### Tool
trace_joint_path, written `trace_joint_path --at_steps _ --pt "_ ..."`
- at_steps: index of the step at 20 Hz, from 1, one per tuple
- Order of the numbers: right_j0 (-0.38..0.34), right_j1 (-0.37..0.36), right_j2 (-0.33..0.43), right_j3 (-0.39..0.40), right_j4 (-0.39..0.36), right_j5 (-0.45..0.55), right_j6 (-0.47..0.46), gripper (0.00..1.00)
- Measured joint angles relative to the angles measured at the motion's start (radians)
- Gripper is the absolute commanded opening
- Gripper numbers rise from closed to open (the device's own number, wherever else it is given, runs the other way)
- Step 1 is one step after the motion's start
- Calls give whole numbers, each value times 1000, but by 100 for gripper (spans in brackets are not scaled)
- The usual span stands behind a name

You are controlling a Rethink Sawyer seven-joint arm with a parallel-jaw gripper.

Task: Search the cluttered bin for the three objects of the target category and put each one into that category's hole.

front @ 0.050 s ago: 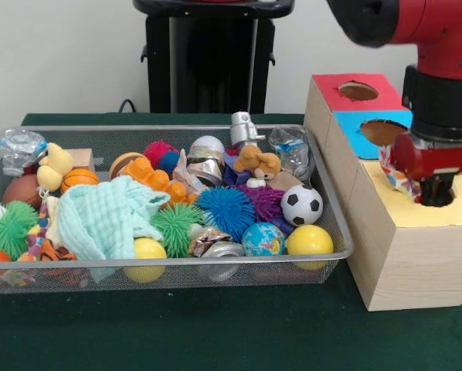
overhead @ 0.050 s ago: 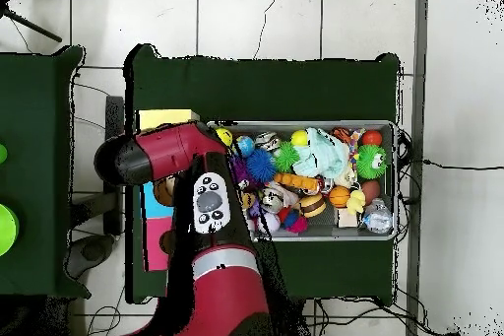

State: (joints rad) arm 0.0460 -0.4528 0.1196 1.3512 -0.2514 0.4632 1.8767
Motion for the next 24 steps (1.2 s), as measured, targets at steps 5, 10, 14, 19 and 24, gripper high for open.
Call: trace_joint_path --at_steps 5,10,14,19,24 --pt "23 23 -32 -42 -2 -29 0 0" --pt "27 29 -47 -58 -2 -30 0 0" --pt "25 23 -48 -55 -3 -25 0 0" --pt "11 -37 -45 -26 3 68 0 0" --pt "-17 -131 -42 -16 26 268 0 0"
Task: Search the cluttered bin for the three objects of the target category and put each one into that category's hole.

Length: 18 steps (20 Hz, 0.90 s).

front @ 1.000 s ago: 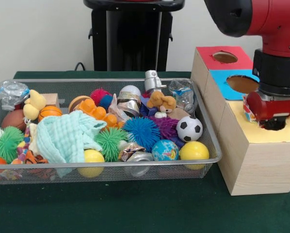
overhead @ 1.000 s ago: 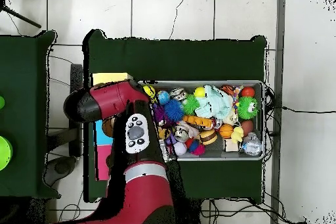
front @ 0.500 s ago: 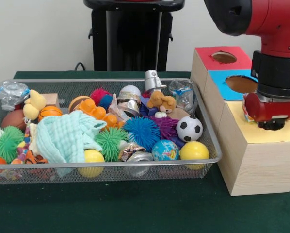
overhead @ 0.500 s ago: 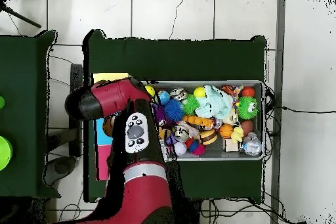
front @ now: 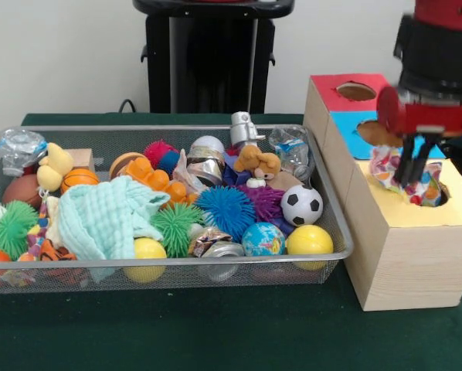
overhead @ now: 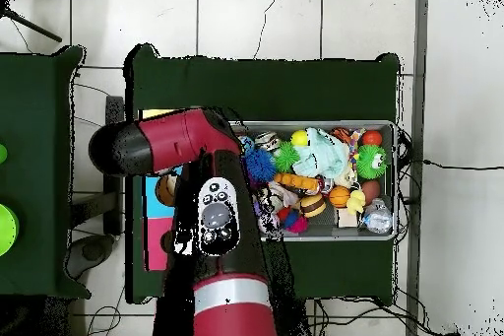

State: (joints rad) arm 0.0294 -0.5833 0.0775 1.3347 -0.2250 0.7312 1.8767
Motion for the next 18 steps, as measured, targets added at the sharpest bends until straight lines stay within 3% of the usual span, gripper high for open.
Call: trace_joint_path --at_steps 3,6,12,18 --pt "-30 -74 5 0 11 131 0 0" --pt "-49 -111 7 -1 11 174 0 0" --pt "-86 -164 24 -2 12 181 0 0" --pt "-132 -153 73 -2 10 168 0 0"
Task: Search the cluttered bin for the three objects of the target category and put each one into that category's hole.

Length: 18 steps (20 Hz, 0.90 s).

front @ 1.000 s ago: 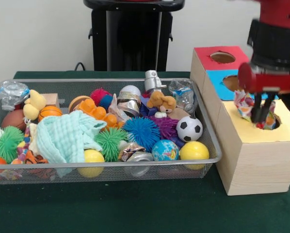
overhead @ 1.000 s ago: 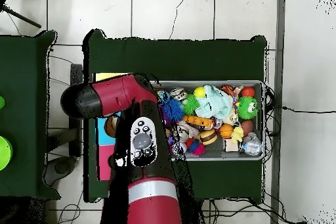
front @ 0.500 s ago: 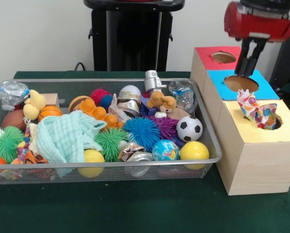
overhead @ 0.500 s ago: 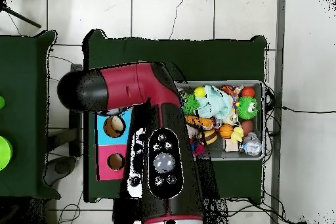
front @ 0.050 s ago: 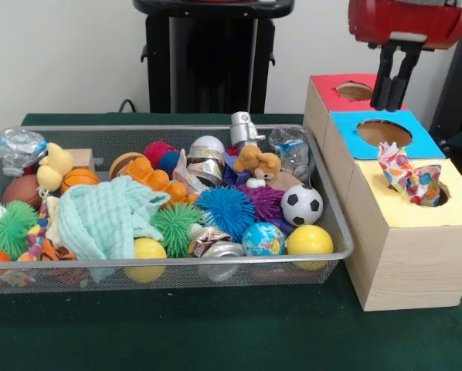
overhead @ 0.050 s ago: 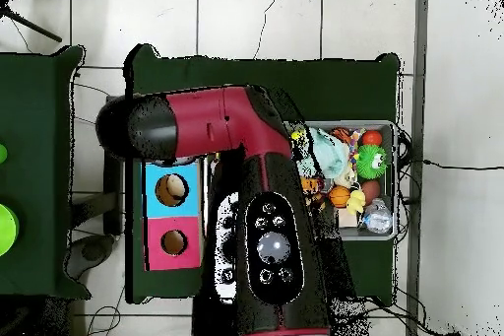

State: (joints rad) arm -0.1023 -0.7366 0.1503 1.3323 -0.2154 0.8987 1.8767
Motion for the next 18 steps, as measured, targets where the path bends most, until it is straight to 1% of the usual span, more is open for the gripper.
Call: trace_joint_path --at_steps 5,11,15,18 --pt "-55 40 53 -1 -22 -60 -1 0" --pt "-134 90 114 1 -97 -136 -14 0" --pt "-183 98 152 10 -132 -153 -14 0" --pt "-237 103 192 15 -157 -161 -16 0"
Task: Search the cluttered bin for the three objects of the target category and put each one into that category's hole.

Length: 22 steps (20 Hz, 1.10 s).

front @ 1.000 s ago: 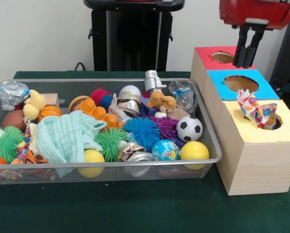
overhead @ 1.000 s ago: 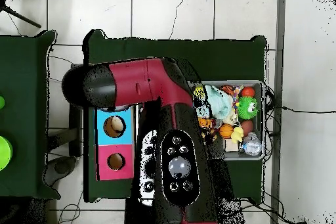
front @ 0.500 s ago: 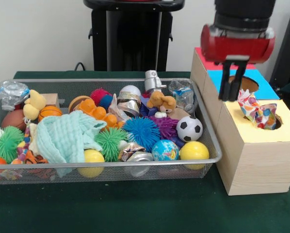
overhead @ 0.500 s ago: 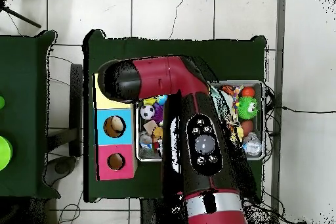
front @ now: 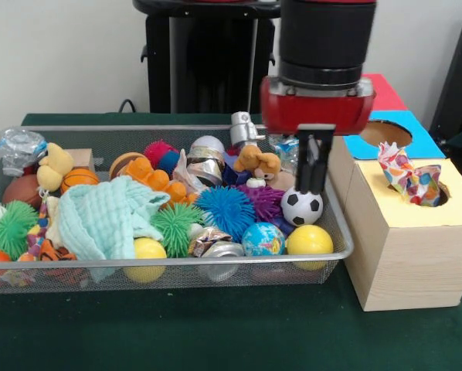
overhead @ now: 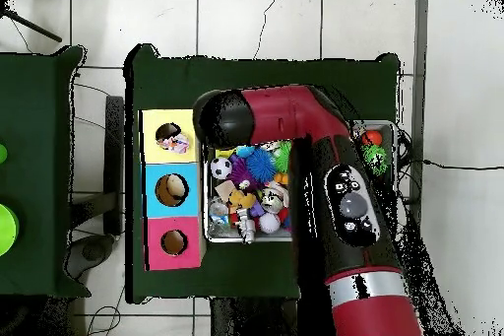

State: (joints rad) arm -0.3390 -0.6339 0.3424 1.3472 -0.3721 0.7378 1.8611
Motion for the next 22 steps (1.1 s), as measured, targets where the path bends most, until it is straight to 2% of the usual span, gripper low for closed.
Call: trace_joint_path --at_steps 5,12,22 --pt "-86 14 65 1 -31 0 -21 0" --pt "-201 49 152 0 -67 0 -111 0" --pt "-279 93 225 0 -77 4 -235 0"
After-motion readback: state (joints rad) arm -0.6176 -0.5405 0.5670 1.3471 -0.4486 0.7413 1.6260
